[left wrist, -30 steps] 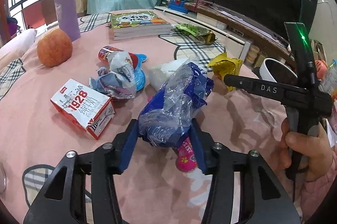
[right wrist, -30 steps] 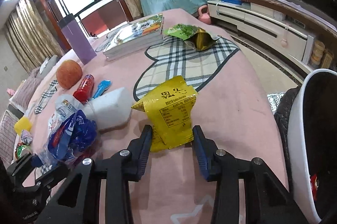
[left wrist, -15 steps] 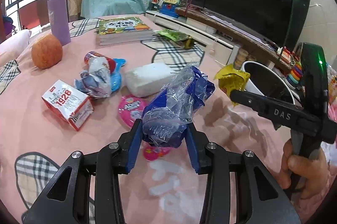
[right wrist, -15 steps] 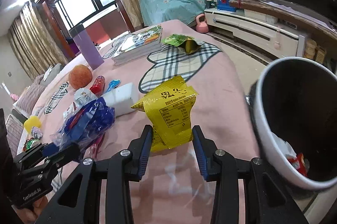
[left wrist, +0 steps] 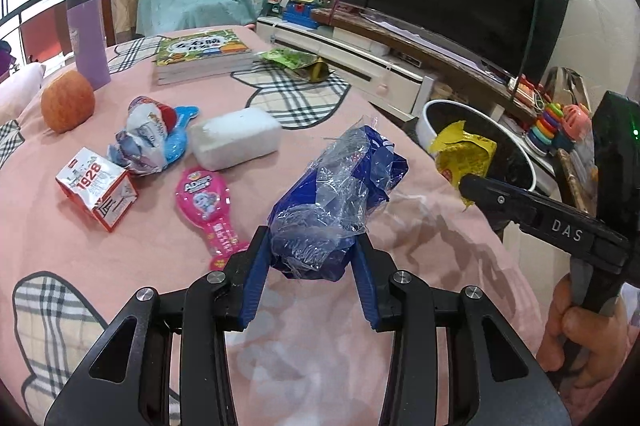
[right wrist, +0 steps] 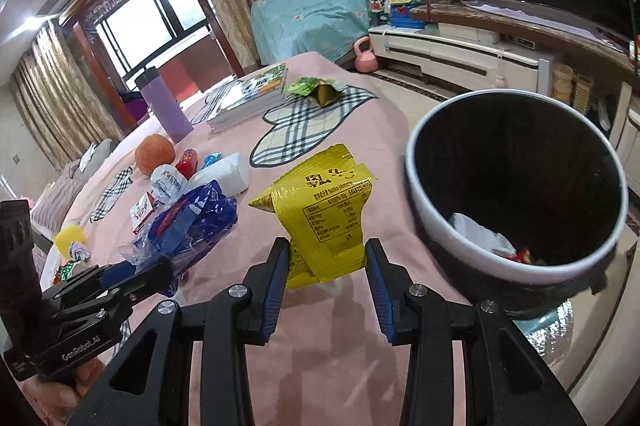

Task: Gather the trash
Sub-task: 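Carry the blue bag and yellow packet over the black trash bin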

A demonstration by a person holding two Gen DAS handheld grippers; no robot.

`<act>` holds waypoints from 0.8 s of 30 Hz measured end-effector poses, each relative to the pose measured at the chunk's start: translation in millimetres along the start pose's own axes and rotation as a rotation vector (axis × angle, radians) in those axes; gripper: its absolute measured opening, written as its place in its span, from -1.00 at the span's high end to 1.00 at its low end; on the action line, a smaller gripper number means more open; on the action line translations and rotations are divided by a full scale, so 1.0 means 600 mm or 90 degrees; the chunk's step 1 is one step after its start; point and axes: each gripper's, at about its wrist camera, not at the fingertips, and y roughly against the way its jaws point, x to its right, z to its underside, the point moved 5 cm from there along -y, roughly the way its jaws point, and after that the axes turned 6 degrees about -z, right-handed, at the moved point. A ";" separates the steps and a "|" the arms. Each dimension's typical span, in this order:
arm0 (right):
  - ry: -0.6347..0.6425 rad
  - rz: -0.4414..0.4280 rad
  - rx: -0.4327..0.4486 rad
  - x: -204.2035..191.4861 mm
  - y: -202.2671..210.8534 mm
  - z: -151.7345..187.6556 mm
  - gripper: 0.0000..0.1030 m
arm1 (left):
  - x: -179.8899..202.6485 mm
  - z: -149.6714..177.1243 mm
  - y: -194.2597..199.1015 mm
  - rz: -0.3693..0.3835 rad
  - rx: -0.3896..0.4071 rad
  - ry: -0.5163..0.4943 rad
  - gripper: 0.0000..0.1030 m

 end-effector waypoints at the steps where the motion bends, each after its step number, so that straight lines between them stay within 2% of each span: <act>1: -0.002 0.002 0.003 0.003 0.004 -0.001 0.24 | 0.005 0.000 0.001 0.002 0.001 -0.001 0.25; 24: -0.054 0.066 0.060 0.111 0.097 -0.003 0.23 | 0.129 -0.032 -0.007 0.043 0.002 -0.056 0.25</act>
